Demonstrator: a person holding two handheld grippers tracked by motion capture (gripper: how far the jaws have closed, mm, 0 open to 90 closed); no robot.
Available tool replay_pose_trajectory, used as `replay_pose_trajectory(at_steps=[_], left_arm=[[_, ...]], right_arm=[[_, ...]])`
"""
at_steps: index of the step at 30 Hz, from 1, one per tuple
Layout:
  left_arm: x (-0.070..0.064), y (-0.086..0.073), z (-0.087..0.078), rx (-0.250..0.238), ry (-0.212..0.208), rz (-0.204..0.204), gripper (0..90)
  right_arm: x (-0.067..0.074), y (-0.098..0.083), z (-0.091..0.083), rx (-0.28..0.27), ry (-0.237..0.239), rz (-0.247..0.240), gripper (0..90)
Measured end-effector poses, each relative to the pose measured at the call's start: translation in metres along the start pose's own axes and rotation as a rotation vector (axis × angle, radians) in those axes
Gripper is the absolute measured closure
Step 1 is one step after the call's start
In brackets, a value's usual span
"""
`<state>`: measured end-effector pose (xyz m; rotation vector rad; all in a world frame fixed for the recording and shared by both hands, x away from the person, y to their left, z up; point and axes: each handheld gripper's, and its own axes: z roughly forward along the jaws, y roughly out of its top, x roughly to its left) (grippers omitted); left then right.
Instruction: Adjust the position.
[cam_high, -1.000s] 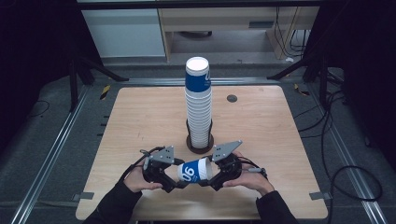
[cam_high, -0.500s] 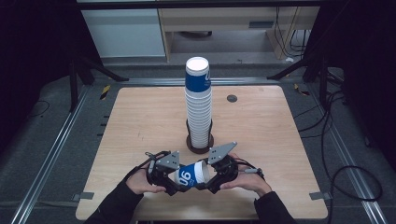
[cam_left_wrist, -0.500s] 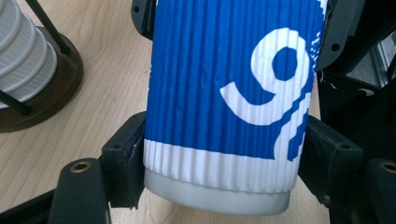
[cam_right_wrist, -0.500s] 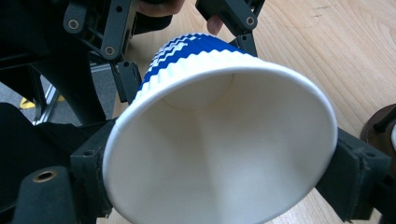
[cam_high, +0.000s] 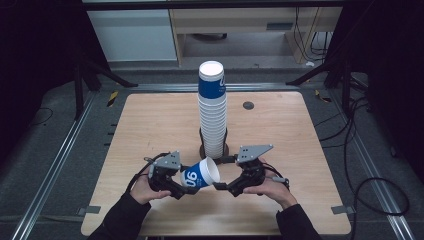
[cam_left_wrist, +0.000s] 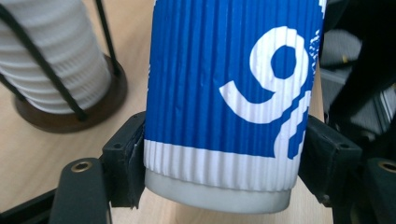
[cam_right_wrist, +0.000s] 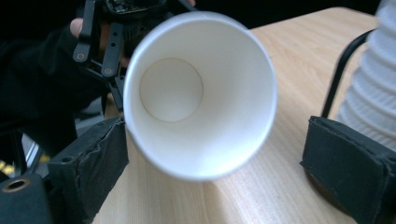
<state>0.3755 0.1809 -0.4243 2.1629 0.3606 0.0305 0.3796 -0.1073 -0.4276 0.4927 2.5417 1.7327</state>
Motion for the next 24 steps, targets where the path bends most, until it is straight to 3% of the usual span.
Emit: replay_pose_trajectory(at_steps=[2,7,8,16,24], left_arm=[[0.0,0.001,-0.004,-0.065,0.003,-0.016,26.5],[-0.005,0.002,0.001,-0.101,0.011,-0.012,26.5],[-0.007,0.003,0.004,-0.108,0.007,-0.006,26.5],[-0.018,0.005,0.016,-0.084,-0.002,0.028,26.5],[-0.019,0.006,0.019,-0.065,-0.004,0.038,26.6]], right_arm=[[-0.001,0.0,-0.002,-0.02,-0.003,0.019,7.2],[-0.001,0.001,-0.001,-0.051,0.019,0.047,8.0],[0.0,0.002,0.0,-0.062,0.043,0.063,8.9],[0.003,0.002,0.008,-0.064,0.085,0.078,11.8],[0.004,0.0,0.013,-0.052,0.097,0.083,13.1]])
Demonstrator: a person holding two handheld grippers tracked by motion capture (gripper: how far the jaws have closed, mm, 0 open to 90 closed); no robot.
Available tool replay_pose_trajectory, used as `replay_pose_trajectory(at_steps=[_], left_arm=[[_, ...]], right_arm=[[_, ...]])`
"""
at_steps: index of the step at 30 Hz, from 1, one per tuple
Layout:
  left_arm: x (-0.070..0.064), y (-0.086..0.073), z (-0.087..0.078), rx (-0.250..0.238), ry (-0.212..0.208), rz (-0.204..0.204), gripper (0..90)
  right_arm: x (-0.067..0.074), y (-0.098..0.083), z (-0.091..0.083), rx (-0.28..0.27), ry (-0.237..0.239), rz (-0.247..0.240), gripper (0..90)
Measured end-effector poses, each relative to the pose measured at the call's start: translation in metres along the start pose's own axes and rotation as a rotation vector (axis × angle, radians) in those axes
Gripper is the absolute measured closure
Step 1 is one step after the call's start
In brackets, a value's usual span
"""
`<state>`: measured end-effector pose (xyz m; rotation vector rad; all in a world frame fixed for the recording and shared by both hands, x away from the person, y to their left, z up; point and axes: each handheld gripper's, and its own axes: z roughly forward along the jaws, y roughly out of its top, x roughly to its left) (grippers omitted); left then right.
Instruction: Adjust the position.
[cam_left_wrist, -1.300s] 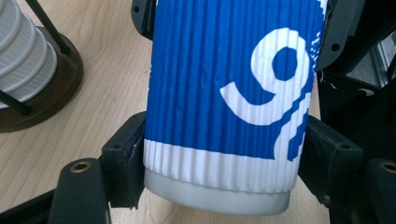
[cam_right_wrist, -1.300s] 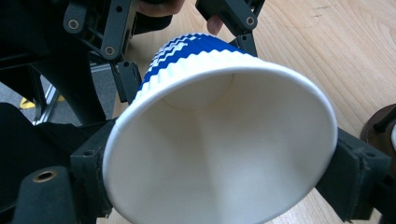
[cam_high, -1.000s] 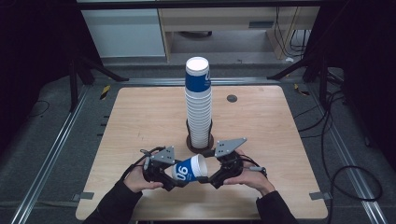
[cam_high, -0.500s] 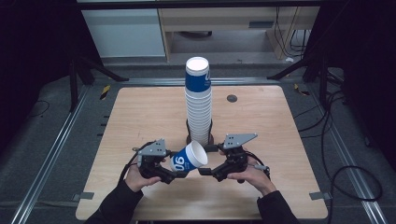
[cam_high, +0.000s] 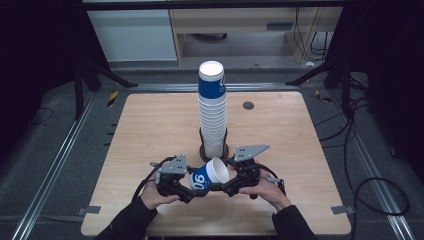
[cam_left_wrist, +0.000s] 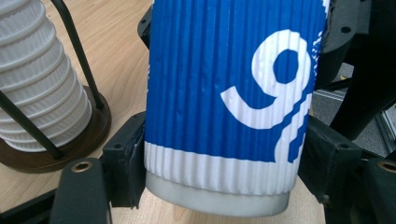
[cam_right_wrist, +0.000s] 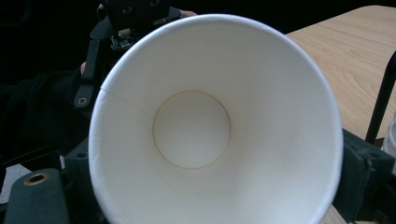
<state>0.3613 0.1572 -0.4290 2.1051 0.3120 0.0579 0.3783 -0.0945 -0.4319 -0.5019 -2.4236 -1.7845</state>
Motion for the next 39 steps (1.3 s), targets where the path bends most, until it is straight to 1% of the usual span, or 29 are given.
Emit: replay_pose_trajectory(at_steps=[3,9,10,11,12,13,14,15,16,17,18,19,20,21,22,23,24,25,26,27,28,29,30,33,35,36,37,38,39], left_arm=[[0.0,0.0,-0.001,-0.003,-0.001,0.005,26.5],[0.0,0.001,-0.003,-0.014,-0.003,0.003,25.0],[0.001,0.001,-0.003,0.002,-0.006,0.0,22.9],[0.001,0.001,-0.003,0.002,-0.006,0.0,21.0],[0.003,0.0,-0.003,0.024,-0.019,-0.009,20.1],[0.003,0.0,-0.003,0.024,-0.019,-0.009,18.8],[0.004,-0.001,-0.003,0.039,-0.021,-0.014,18.3],[0.004,-0.001,-0.003,0.039,-0.021,-0.014,17.7],[0.006,-0.001,-0.002,0.068,-0.03,-0.018,16.3],[0.006,-0.001,-0.002,0.068,-0.03,-0.018,16.1],[0.007,-0.002,-0.001,0.085,-0.035,-0.022,15.8],[0.007,-0.002,0.0,0.105,-0.039,-0.019,15.8],[0.007,-0.003,0.003,0.119,-0.036,-0.021,15.5],[0.007,-0.003,0.003,0.119,-0.036,-0.021,15.8],[0.006,-0.004,0.006,0.145,-0.05,-0.016,15.9],[0.006,-0.004,0.006,0.145,-0.05,-0.016,16.4],[0.005,-0.005,0.01,0.178,-0.057,-0.002,17.4],[0.005,-0.005,0.01,0.178,-0.057,-0.002,18.8],[0.004,-0.005,0.012,0.199,-0.074,0.007,19.3],[0.004,-0.005,0.012,0.199,-0.074,0.007,20.1],[0.002,-0.006,0.015,0.218,-0.09,0.015,22.4],[0.002,-0.006,0.015,0.218,-0.09,0.015,24.0],[0.001,-0.006,0.016,0.223,-0.096,0.017,26.5],[0.001,-0.006,0.016,0.227,-0.095,0.018,27.1],[0.002,-0.006,0.015,0.221,-0.086,0.017,27.2],[0.004,-0.006,0.014,0.207,-0.08,0.01,27.3],[0.004,-0.006,0.014,0.207,-0.08,0.01,27.4],[0.005,-0.007,0.012,0.19,-0.066,-0.006,27.4],[0.005,-0.007,0.012,0.19,-0.066,-0.006,27.4]], right_arm=[[0.0,0.0,0.0,-0.003,0.009,0.009,14.4],[0.002,0.002,-0.004,-0.011,0.011,-0.019,16.6],[0.003,0.003,-0.005,-0.013,0.005,-0.034,16.6],[0.003,0.003,-0.005,-0.013,0.005,-0.034,16.6],[0.002,0.004,-0.009,-0.009,-0.006,-0.042,16.6],[0.002,0.004,-0.009,-0.009,-0.006,-0.042,16.6],[0.003,0.005,-0.011,-0.001,-0.018,-0.049,16.6],[0.003,0.005,-0.011,-0.001,-0.018,-0.049,16.6],[0.004,0.006,-0.012,0.032,-0.041,-0.077,16.5],[0.004,0.006,-0.012,0.032,-0.041,-0.077,16.5],[0.006,0.006,-0.01,0.084,-0.064,-0.117,16.4],[0.006,0.006,-0.01,0.084,-0.064,-0.117,16.4],[0.008,0.005,-0.006,0.116,-0.062,-0.132,16.3],[0.008,0.005,-0.006,0.116,-0.062,-0.132,16.3],[0.01,0.003,-0.001,0.145,-0.053,-0.144,16.2],[0.01,0.003,-0.001,0.145,-0.053,-0.144,16.2],[0.011,0.001,0.003,0.165,-0.043,-0.151,16.1],[0.011,0.001,0.003,0.165,-0.043,-0.151,16.1],[0.013,0.0,0.008,0.186,-0.025,-0.16,16.1],[0.013,0.0,0.008,0.186,-0.025,-0.16,16.1],[0.014,-0.001,0.011,0.199,-0.013,-0.169,16.1],[0.014,-0.001,0.011,0.199,-0.013,-0.169,16.1],[0.015,-0.002,0.013,0.211,-0.012,-0.175,16.0],[0.014,-0.002,0.013,0.213,-0.009,-0.171,15.7],[0.014,-0.002,0.013,0.209,-0.018,-0.174,14.6],[0.012,-0.002,0.013,0.19,-0.032,-0.165,12.7],[0.012,-0.002,0.013,0.19,-0.032,-0.165,12.7],[0.011,-0.001,0.012,0.172,-0.044,-0.157,8.4],[0.011,-0.001,0.012,0.172,-0.044,-0.157,8.4]])
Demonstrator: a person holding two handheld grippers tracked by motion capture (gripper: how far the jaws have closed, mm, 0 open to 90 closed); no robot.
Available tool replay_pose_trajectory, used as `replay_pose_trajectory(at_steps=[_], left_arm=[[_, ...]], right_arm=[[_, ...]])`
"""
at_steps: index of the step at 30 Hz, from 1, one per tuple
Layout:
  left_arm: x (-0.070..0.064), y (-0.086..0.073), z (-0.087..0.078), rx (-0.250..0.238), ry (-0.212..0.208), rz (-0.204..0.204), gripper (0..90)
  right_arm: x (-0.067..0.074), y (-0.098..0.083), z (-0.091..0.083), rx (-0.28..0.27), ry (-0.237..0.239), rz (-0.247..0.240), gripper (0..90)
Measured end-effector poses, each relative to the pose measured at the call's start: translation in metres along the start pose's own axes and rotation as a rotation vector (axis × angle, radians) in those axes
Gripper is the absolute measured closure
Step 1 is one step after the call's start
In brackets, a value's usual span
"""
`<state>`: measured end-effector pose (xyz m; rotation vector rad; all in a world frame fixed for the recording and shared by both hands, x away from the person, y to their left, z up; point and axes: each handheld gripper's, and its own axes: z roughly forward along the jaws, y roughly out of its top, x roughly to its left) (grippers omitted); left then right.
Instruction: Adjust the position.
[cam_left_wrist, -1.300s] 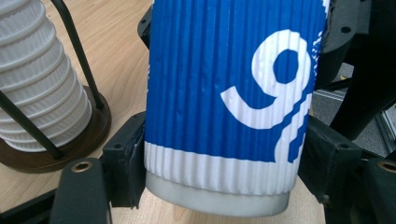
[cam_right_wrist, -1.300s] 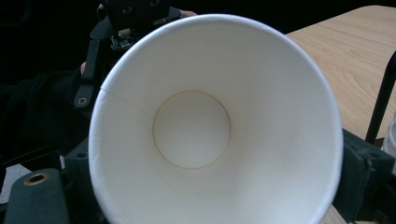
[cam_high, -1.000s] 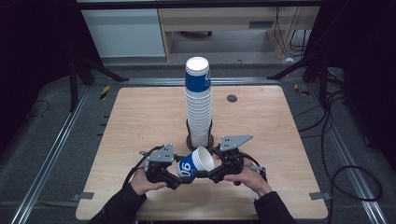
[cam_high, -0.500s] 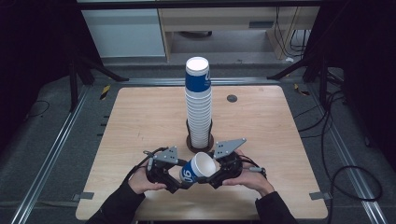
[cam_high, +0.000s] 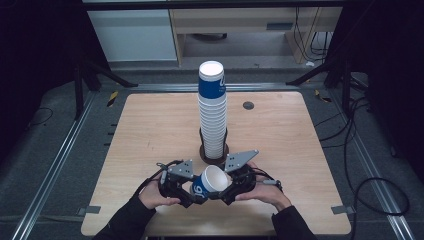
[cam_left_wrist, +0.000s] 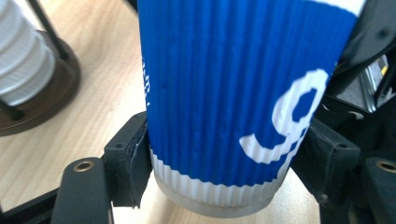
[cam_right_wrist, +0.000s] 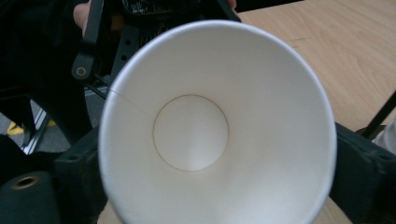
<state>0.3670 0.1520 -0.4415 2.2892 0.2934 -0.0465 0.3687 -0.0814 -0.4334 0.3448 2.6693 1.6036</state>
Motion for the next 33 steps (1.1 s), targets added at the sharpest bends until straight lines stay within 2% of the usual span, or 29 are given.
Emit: replay_pose_trajectory(at_steps=[3,4,5,6,7,8,11,12,14,15,23,32,33], left_arm=[[0.003,-0.001,-0.005,-0.036,0.016,-0.02,27.5],[0.004,-0.002,-0.008,-0.055,0.024,-0.027,27.5],[0.006,-0.002,-0.013,-0.084,0.043,-0.037,27.5],[0.006,-0.002,-0.013,-0.084,0.043,-0.037,27.5],[0.008,-0.003,-0.018,-0.13,0.054,-0.05,27.5],[0.008,-0.003,-0.018,-0.13,0.054,-0.05,27.5],[0.005,-0.001,-0.024,-0.195,0.074,-0.054,27.5],[0.004,0.0,-0.024,-0.203,0.079,-0.052,27.5],[0.003,0.001,-0.023,-0.206,0.078,-0.048,27.5],[0.0,0.003,-0.021,-0.206,0.075,-0.041,27.5],[-0.009,0.007,-0.009,-0.175,0.078,-0.004,27.4],[-0.009,0.007,-0.008,-0.164,0.069,0.0,25.8],[-0.008,0.006,-0.007,-0.139,0.07,-0.003,23.9]], right_arm=[[-0.004,0.001,-0.009,-0.061,-0.02,0.024,7.9],[-0.004,0.001,-0.009,-0.061,-0.02,0.024,7.9],[-0.006,0.002,-0.015,-0.096,-0.021,0.046,7.7],[-0.006,0.002,-0.015,-0.096,-0.021,0.046,7.7],[-0.008,0.002,-0.019,-0.13,-0.032,0.068,7.7],[-0.008,0.002,-0.019,-0.13,-0.032,0.068,7.7],[-0.011,0.002,-0.021,-0.178,-0.034,0.098,8.5],[-0.011,0.002,-0.02,-0.188,-0.026,0.103,9.2],[-0.011,0.002,-0.019,-0.193,-0.017,0.107,9.6],[-0.009,0.003,-0.017,-0.198,0.009,0.105,11.4],[-0.006,0.003,-0.009,-0.212,0.052,0.114,16.4],[-0.005,0.003,-0.008,-0.213,0.055,0.104,20.1],[-0.004,0.004,-0.009,-0.218,0.041,0.093,20.2]])
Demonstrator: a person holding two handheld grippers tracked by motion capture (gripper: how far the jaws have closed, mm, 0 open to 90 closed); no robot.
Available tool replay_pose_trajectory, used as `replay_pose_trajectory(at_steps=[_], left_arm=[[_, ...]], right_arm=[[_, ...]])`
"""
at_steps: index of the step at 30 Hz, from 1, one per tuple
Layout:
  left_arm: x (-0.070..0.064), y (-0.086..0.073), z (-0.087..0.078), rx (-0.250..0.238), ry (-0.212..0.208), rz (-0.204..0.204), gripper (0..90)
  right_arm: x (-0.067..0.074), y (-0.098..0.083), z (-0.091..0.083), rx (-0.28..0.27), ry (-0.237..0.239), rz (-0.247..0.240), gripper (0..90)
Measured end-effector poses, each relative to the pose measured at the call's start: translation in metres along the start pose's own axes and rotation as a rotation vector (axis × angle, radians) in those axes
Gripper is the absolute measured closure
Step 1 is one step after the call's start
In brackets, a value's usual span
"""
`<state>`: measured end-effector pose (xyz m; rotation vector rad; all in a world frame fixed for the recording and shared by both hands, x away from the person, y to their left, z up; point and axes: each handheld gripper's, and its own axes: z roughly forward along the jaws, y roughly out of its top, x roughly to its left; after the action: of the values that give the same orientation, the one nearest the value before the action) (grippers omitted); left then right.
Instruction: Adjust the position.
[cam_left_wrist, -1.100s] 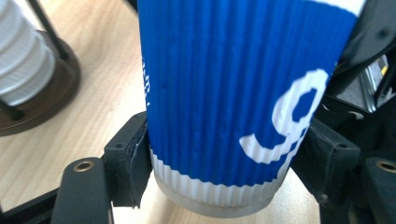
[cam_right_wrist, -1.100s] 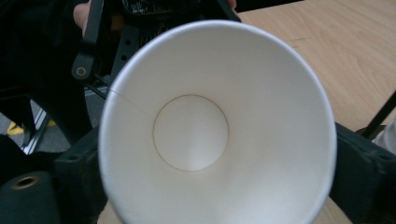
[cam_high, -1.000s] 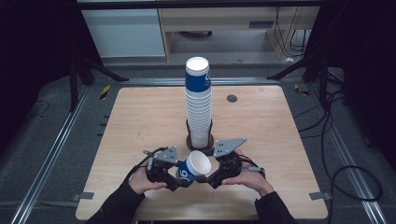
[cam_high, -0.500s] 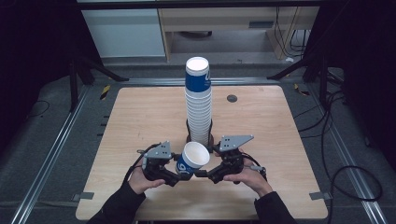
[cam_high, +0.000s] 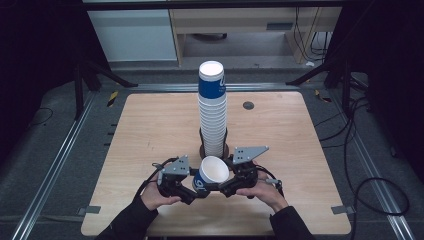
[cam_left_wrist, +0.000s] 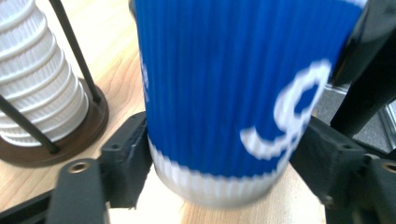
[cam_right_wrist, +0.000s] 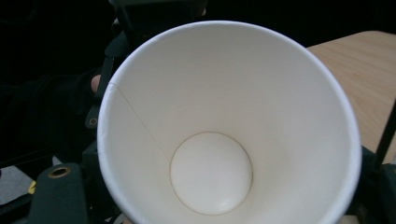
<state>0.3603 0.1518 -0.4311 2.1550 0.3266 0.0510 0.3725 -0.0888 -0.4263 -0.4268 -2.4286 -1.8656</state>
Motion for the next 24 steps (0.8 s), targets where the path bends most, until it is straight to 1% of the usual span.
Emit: replay_pose_trajectory(at_steps=[1,2,3,4,5,6,7,8,9,10,11,12,13,14,15,16,17,18,21,22,24], left_arm=[[0.0,0.0,0.0,0.0,0.0,0.0,22.0],[0.0,0.0,0.0,0.004,0.003,0.001,22.0],[0.001,-0.001,0.001,0.015,0.011,-0.001,21.1],[0.003,-0.002,0.001,0.025,0.013,-0.005,20.3],[0.003,-0.002,0.001,0.025,0.013,-0.005,20.3],[0.004,-0.003,0.0,0.029,0.021,-0.009,20.0],[0.005,-0.003,-0.001,0.031,0.025,-0.016,20.0],[0.009,-0.005,-0.005,0.026,0.038,-0.03,19.7],[0.009,-0.005,-0.005,0.026,0.038,-0.03,19.7],[0.01,-0.005,-0.007,0.022,0.045,-0.037,19.8],[0.011,-0.005,-0.009,0.019,0.057,-0.041,19.8],[0.013,-0.006,-0.011,0.016,0.065,-0.048,19.8],[0.014,-0.006,-0.013,0.013,0.074,-0.05,19.8],[0.016,-0.007,-0.015,0.007,0.086,-0.06,19.8],[0.017,-0.007,-0.016,0.006,0.093,-0.065,19.9],[0.02,-0.008,-0.02,-0.001,0.121,-0.079,19.9],[0.022,-0.009,-0.021,0.001,0.134,-0.085,19.9],[0.022,-0.009,-0.021,0.001,0.134,-0.085,19.8],[0.027,-0.012,-0.026,-0.009,0.163,-0.115,19.8],[0.029,-0.013,-0.028,-0.012,0.171,-0.122,19.8],[0.032,-0.015,-0.03,-0.017,0.188,-0.14,19.8]], right_arm=[[0.0,0.0,0.0,0.0,0.0,0.0,20.2],[-0.001,0.001,-0.002,-0.01,-0.005,-0.002,20.1],[-0.002,0.003,-0.007,-0.025,-0.022,-0.003,20.2],[-0.002,0.004,-0.01,-0.028,-0.034,-0.004,20.1],[-0.002,0.004,-0.01,-0.028,-0.034,-0.004,20.1],[-0.004,0.005,-0.016,-0.031,-0.054,-0.007,20.1],[-0.004,0.005,-0.016,-0.031,-0.054,-0.007,20.1],[-0.005,0.006,-0.023,-0.031,-0.083,-0.013,20.1],[-0.005,0.006,-0.023,-0.031,-0.083,-0.013,20.1],[-0.007,0.006,-0.029,-0.028,-0.118,-0.016,20.1],[-0.007,0.006,-0.029,-0.028,-0.118,-0.016,20.1],[-0.008,0.006,-0.031,-0.023,-0.133,-0.015,20.1],[-0.01,0.005,-0.036,-0.016,-0.17,-0.018,20.1],[-0.01,0.005,-0.036,-0.016,-0.17,-0.018,20.1],[-0.012,0.005,-0.039,-0.009,-0.185,-0.011,20.0],[-0.013,0.005,-0.042,-0.008,-0.207,-0.006,20.0],[-0.013,0.005,-0.043,-0.006,-0.216,-0.006,20.0],[-0.013,0.005,-0.043,-0.006,-0.216,-0.006,20.0],[-0.015,0.004,-0.047,0.011,-0.257,-0.012,19.9],[-0.015,0.004,-0.049,0.006,-0.276,-0.014,19.9],[-0.016,0.004,-0.051,0.002,-0.284,-0.014,19.9]])
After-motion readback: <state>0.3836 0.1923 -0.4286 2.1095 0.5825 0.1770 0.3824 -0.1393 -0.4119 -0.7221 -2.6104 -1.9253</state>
